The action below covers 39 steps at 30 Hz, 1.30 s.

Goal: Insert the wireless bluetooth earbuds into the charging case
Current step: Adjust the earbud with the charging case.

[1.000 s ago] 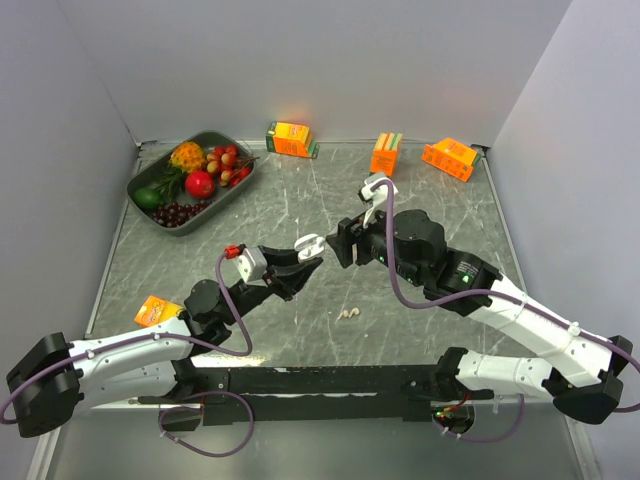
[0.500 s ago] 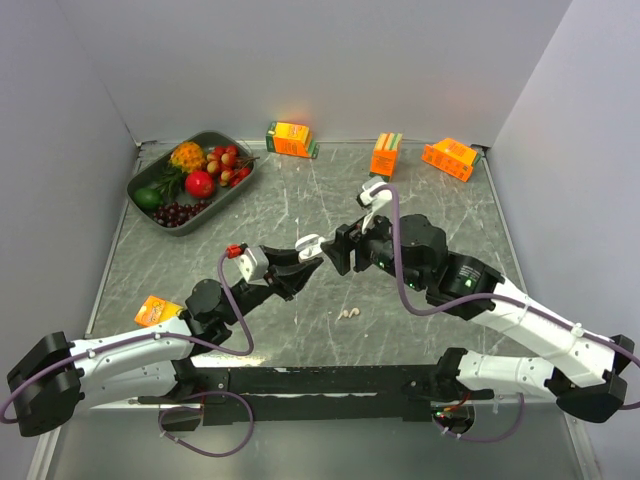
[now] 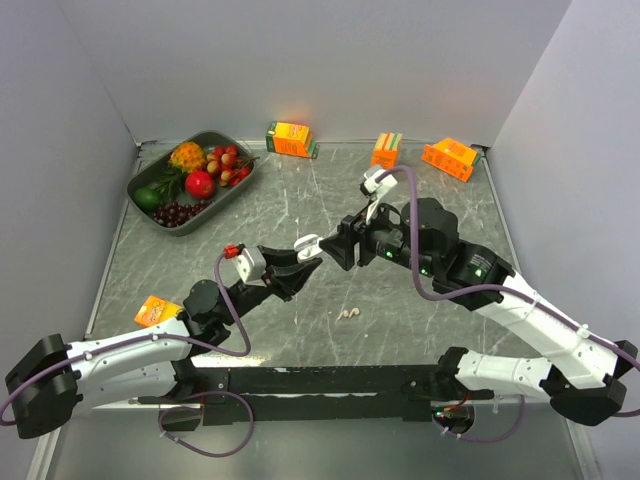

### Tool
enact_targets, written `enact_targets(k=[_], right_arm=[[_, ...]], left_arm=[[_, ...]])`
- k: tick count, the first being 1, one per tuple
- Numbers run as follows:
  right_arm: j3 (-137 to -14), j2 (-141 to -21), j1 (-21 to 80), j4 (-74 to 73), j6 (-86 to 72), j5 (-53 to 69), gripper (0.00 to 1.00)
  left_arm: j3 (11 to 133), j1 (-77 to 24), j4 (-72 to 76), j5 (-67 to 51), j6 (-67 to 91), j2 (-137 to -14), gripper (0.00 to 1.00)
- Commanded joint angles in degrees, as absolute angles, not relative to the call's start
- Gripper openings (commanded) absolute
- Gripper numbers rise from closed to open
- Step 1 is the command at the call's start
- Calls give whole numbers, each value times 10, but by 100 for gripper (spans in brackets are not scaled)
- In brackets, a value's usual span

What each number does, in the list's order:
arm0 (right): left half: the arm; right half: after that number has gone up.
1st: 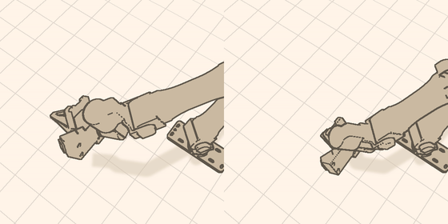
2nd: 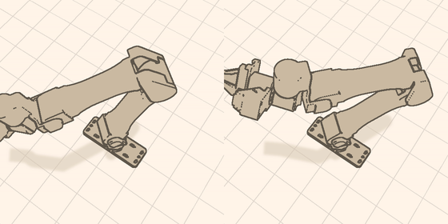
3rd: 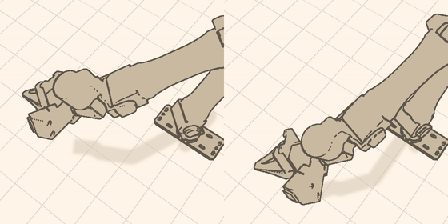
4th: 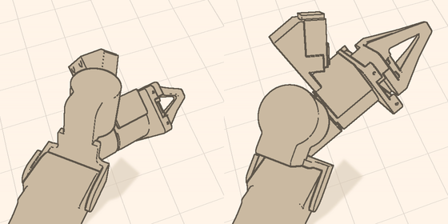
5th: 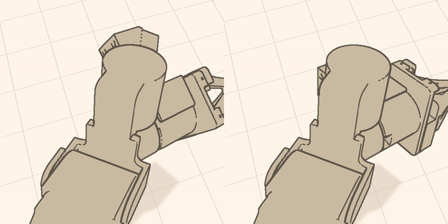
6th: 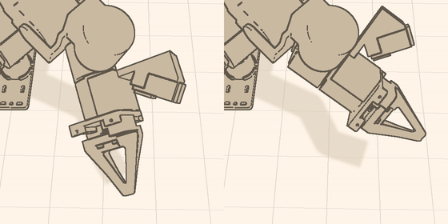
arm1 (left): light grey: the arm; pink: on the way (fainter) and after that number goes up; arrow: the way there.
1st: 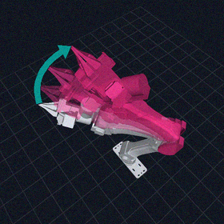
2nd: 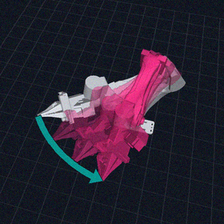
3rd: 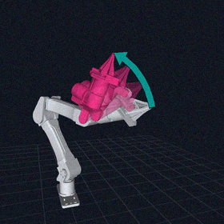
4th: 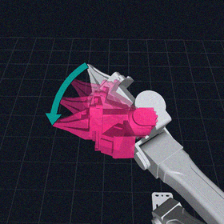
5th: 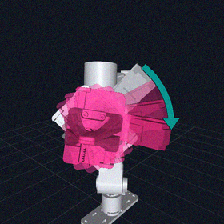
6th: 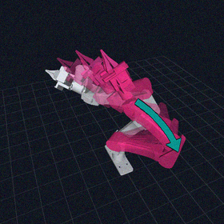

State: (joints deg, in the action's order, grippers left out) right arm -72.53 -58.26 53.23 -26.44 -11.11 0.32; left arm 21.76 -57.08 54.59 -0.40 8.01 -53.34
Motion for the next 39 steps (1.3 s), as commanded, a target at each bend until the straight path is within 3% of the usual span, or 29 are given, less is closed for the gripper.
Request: enact_targets(k=[1, 16, 23, 39], right_arm=[[-750, -598, 525, -284, -115, 49, 63], [-755, -613, 516, -284, -115, 74, 53], [-758, -612, 516, -284, -123, 76, 36], [-773, -624, 517, -301, -149, 64, 11]], left_arm=[[224, -570, 566, -26, 87, -524, 1], [222, -570, 563, -42, 91, -516, 1], [223, -570, 560, -32, 88, -517, 1], [239, -570, 555, -1, 77, -537, 1]])
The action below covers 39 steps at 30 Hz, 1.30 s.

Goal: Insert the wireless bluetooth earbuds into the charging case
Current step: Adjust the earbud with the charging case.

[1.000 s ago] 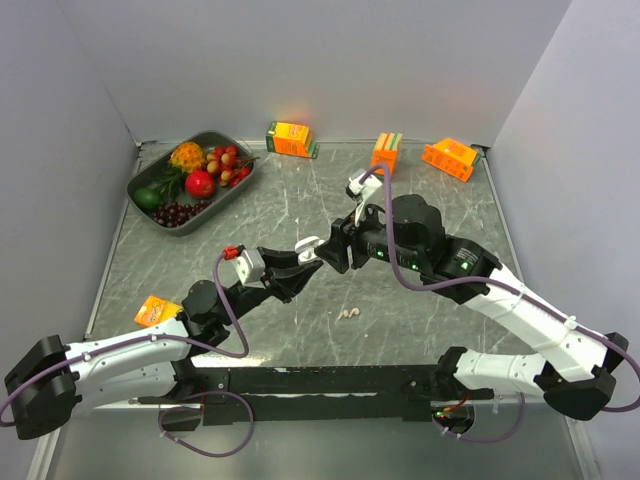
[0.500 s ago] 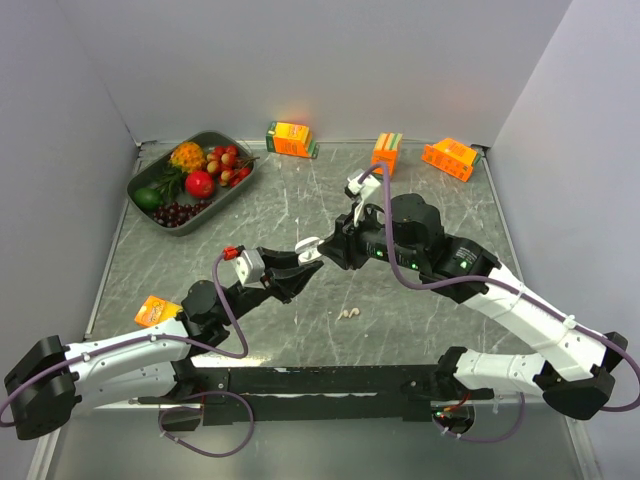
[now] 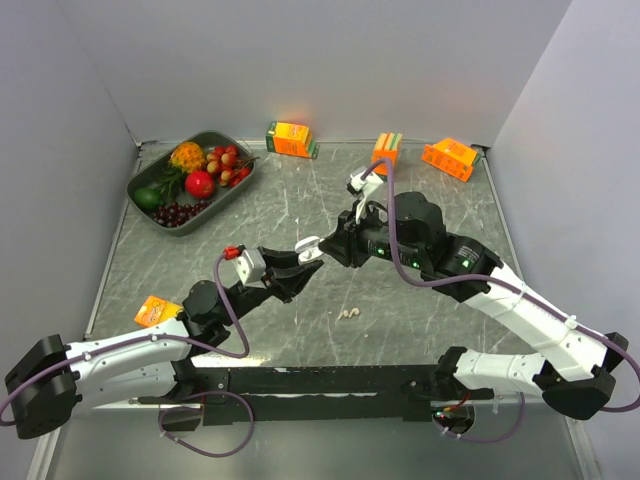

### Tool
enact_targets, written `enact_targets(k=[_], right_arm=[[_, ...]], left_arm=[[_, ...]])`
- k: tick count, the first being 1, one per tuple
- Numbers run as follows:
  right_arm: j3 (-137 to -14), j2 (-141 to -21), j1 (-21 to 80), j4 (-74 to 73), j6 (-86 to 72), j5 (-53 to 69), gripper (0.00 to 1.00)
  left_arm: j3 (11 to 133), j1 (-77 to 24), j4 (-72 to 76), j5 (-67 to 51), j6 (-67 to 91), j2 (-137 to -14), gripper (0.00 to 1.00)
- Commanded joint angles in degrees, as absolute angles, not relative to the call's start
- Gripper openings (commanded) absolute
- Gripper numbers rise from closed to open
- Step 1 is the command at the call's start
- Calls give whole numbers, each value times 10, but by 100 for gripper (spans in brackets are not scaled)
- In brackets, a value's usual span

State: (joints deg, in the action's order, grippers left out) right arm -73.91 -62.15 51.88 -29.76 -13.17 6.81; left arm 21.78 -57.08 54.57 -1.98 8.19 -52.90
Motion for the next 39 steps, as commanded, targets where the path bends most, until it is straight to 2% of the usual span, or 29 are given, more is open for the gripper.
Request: enact_targets(k=[1, 4, 19, 27, 39], right_arm=[[-774, -628, 516, -302, -153, 60, 6], [-783, -638, 517, -312, -163, 57, 0], [-758, -624, 526, -291, -221, 1, 0], [-742, -622, 570, -323, -343, -197, 0], [-787, -652, 616, -374, -458, -294, 0]], left_arm=[[242, -570, 552, 14, 76, -539, 1], [247, -570, 557, 18, 75, -546, 1], [245, -570, 565, 40, 60, -546, 1], [230, -591, 592, 104, 18, -562, 1], [208, -605, 668, 140, -54, -610, 1]])
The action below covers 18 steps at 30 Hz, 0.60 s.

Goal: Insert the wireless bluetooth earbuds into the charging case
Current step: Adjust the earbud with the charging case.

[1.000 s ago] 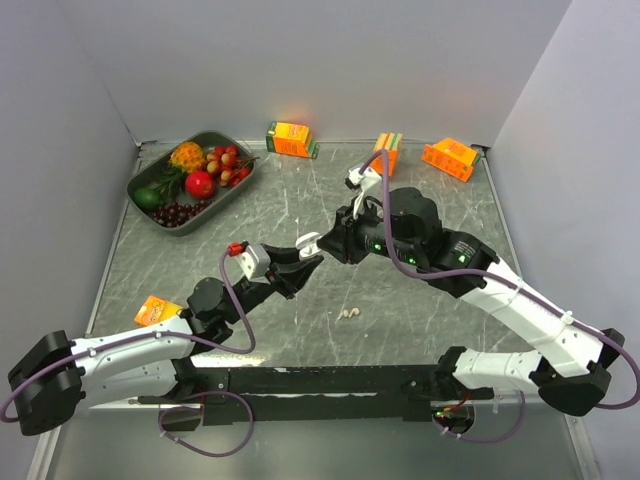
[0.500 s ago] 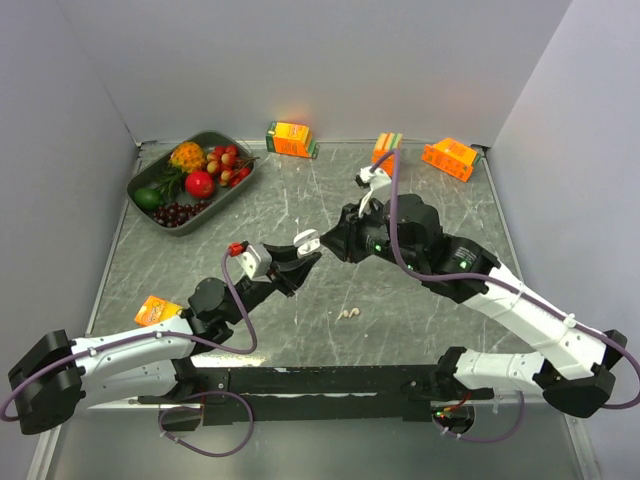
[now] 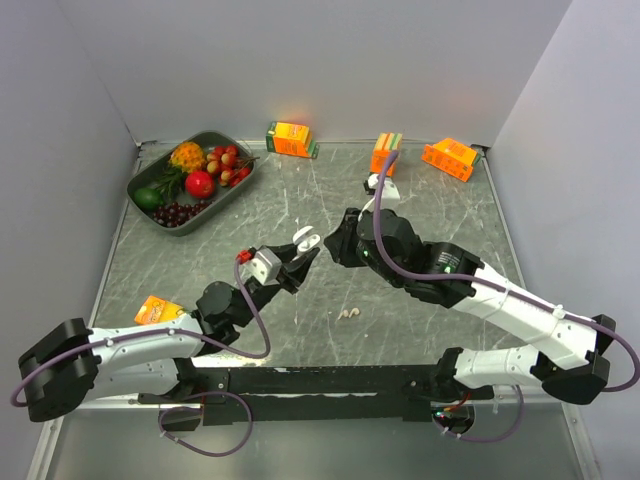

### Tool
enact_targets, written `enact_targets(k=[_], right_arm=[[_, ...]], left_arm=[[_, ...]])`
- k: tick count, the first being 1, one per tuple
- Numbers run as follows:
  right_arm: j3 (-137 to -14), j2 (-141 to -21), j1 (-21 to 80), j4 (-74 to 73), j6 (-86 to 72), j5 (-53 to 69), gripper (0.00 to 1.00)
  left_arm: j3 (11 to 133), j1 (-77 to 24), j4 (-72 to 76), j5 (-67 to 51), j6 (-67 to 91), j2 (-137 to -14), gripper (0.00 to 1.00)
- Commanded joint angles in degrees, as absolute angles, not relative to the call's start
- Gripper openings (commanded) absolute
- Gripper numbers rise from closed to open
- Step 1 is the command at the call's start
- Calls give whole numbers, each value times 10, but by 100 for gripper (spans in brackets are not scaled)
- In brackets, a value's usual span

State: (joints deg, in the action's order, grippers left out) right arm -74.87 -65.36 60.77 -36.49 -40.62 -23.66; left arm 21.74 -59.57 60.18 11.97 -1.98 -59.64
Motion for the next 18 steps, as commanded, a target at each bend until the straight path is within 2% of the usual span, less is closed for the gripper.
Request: enact_targets(k=[1, 18], right_arm=[[-788, -651, 617, -374, -459, -299, 0], [-794, -693, 624, -360, -456, -365, 0]], left_arm=[[208, -606, 671, 146, -61, -615, 1], [244, -633, 646, 178, -61, -642, 1]])
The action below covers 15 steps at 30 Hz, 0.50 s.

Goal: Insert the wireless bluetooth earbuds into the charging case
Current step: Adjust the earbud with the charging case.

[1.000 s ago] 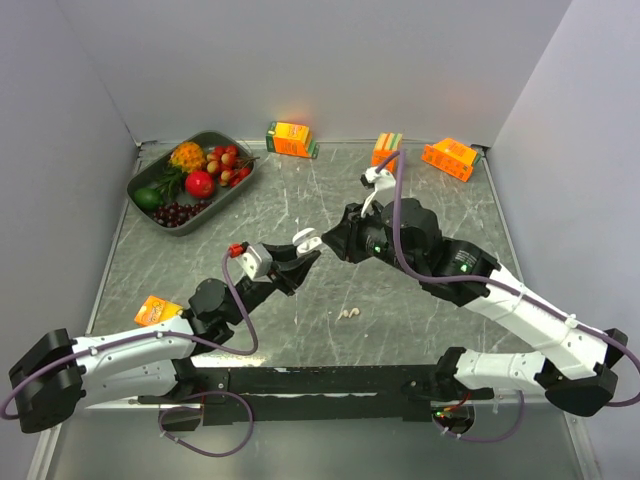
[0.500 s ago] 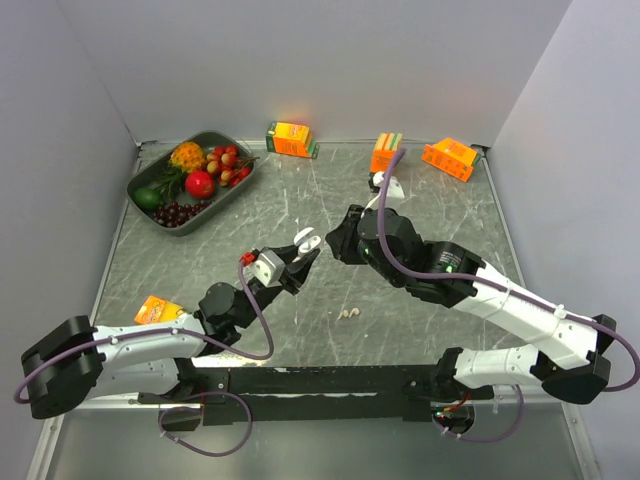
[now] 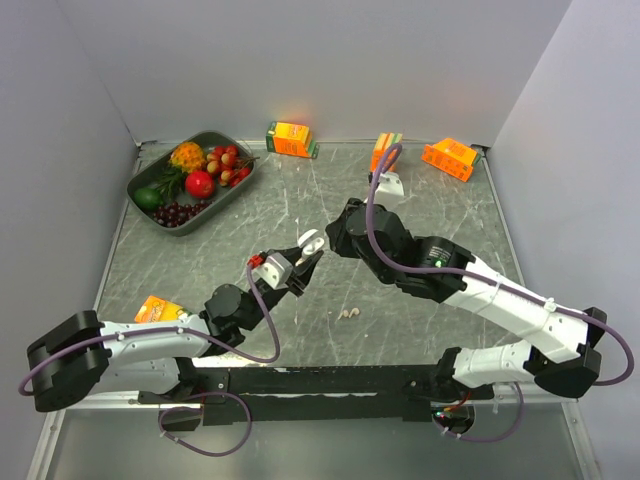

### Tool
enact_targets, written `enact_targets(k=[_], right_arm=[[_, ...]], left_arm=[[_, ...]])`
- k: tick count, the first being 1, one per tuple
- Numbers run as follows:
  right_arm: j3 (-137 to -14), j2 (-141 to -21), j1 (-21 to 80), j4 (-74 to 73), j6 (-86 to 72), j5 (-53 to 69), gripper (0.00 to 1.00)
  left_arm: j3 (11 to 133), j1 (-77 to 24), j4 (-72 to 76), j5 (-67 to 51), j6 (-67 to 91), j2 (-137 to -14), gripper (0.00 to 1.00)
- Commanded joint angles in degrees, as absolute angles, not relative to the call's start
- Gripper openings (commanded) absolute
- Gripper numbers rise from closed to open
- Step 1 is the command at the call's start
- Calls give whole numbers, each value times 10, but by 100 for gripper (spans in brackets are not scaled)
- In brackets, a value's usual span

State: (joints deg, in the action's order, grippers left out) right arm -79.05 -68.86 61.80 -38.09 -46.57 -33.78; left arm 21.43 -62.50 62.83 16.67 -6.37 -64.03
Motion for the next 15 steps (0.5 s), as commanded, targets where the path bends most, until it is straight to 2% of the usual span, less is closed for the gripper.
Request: enact_targets(k=[1, 15], right_arm=[[-792, -694, 623, -356, -454, -367, 0], [-769, -704, 629, -330, -425, -367, 0]], left_arm=[[249, -633, 639, 178, -59, -641, 1], [262, -639, 616, 181, -51, -635, 1]])
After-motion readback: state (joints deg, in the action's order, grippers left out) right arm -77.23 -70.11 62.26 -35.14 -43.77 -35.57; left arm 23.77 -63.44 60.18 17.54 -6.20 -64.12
